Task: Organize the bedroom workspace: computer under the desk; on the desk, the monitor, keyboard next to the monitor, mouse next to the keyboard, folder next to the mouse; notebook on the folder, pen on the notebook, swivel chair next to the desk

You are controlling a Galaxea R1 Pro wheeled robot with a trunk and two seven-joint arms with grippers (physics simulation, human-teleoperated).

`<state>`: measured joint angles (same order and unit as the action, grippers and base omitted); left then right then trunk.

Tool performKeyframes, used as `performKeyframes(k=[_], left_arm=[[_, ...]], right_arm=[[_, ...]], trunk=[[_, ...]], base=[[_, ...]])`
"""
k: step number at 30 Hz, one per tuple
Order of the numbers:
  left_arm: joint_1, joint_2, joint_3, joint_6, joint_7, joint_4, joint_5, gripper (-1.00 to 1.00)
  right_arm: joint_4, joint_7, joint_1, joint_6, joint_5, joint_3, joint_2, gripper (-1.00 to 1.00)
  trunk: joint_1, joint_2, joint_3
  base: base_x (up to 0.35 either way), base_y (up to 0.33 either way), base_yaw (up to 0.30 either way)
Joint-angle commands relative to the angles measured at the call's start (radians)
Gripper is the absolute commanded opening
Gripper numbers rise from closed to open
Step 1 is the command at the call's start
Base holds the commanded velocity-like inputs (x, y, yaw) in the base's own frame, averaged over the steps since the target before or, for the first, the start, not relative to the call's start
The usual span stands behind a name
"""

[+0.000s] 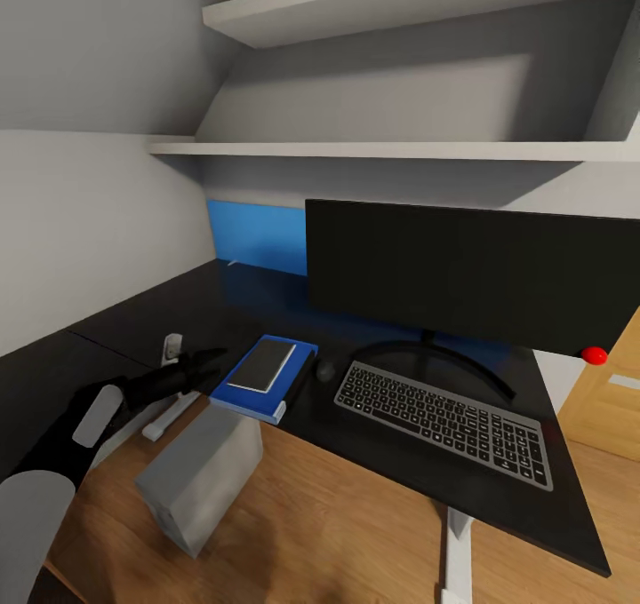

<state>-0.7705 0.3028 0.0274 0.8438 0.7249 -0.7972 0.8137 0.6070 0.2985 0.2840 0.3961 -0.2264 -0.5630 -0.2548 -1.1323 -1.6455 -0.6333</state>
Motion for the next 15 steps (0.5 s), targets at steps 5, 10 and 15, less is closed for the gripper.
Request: performKeyframes(k=[5,10,15], left_arm=[[-0.001,0.028,0.001,0.005,-0.026,0.000,0.000,1.00],[-0.001,0.030,0.001,0.005,-0.041,0.000,0.000,1.00],[-0.001,0.030,0.001,0.005,-0.041,0.000,0.000,1.00]], right_arm=[[0.002,0.035,0.009,0.031,-0.009,-0.008,-0.002,1.00],[0.002,0.063,0.009,0.047,-0.009,-0.008,-0.002,1.00],[0.002,0.063,0.009,0.047,-0.009,-0.008,-0.002,1.00]], trunk=[[0.000,0.000,-0.001],[0.000,0.000,-0.001],[0.000,0.000,-0.001]], base=[[0.000,0.000,0.000],[0.000,0.000,0.000],[0.000,0.000,0.000]])
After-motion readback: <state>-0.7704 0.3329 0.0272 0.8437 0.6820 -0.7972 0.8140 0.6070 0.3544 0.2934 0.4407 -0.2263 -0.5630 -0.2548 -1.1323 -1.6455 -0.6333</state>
